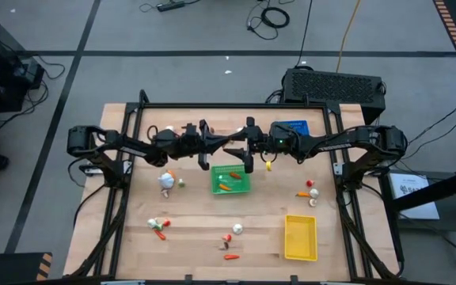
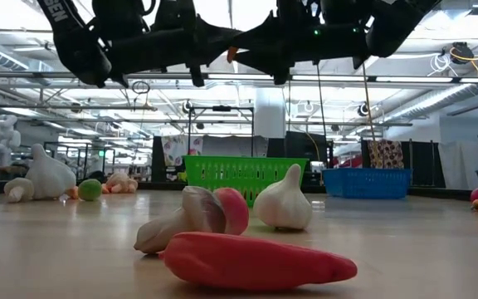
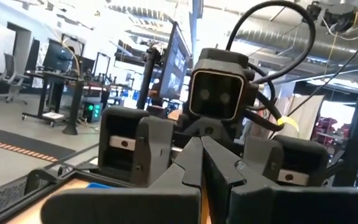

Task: Sort produce into baskets
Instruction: Put the yellow chili pepper into the green bin

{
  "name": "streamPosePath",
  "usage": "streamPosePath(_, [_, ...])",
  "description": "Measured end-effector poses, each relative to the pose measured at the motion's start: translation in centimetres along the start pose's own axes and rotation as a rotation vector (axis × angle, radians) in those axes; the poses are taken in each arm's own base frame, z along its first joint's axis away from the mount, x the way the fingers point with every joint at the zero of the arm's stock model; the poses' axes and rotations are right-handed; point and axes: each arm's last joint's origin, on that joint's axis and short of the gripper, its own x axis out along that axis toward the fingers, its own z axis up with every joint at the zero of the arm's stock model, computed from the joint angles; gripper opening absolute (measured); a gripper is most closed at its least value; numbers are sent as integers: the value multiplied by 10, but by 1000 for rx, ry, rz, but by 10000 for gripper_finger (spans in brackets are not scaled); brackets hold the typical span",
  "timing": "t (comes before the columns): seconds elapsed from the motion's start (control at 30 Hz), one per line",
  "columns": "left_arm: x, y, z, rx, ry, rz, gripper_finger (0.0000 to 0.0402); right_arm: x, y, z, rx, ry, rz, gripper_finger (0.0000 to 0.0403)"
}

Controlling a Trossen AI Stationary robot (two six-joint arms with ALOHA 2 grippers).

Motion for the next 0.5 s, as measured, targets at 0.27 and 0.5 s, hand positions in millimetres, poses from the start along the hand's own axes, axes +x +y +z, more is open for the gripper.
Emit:
streamPosePath(0.27, [0,1,-3,-3,28,7,2,0,-1,3,-27,-34,-6,148])
streamPosePath(0.5, [0,1,-3,-2,30,3,2,0,0,4,-27,-41,-1,73])
